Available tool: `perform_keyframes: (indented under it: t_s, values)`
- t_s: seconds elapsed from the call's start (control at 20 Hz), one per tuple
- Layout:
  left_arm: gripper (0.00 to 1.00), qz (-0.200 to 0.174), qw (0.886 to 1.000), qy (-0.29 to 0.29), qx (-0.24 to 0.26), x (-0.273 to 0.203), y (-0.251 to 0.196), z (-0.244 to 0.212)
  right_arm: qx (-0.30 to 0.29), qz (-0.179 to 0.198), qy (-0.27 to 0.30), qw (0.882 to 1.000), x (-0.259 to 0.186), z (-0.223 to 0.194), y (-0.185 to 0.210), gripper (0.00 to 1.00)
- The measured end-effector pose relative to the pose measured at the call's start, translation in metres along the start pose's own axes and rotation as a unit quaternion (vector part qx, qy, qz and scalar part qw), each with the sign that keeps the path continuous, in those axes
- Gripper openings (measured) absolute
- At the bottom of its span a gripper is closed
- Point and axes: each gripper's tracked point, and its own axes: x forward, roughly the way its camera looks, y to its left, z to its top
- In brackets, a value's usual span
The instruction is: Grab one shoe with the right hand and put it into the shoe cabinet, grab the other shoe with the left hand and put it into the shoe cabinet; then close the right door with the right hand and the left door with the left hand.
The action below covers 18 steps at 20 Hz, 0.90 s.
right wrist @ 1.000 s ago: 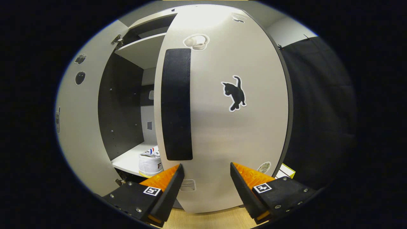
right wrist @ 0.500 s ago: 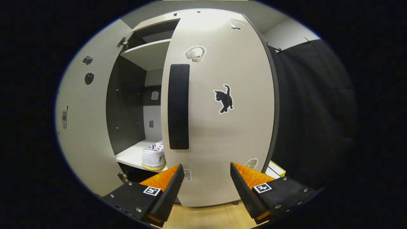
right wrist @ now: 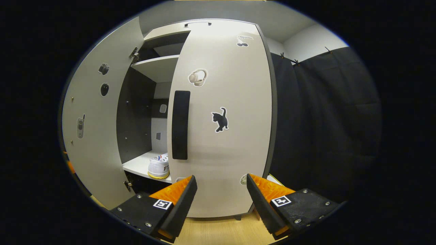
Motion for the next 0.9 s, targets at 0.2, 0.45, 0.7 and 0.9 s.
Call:
perform_keyframes:
  t_s: [0.2, 0.45, 0.7, 0.9]
  values:
    - [0.92, -0.009, 1.0, -0.005, 0.006, 0.013, -0.022, 0.003, -0.008, -0.013, -0.012, 1.0, -0.019, 0.01, -0.026, 0.91]
    - [0.92, -0.021, 1.0, -0.001, -0.002, 0.035, -0.043, 0.001, -0.024, -0.014, -0.013, 1.0, -0.029, 0.009, -0.043, 0.91]
    - [0.96, -0.042, 0.999, -0.006, 0.003, 0.069, -0.079, 0.002, -0.037, -0.02, -0.012, 0.999, -0.03, 0.006, -0.058, 0.9]
    - [0.94, -0.039, 0.999, -0.005, 0.019, 0.105, -0.098, 0.0, -0.044, -0.027, -0.012, 0.999, -0.03, 0.004, -0.069, 0.91]
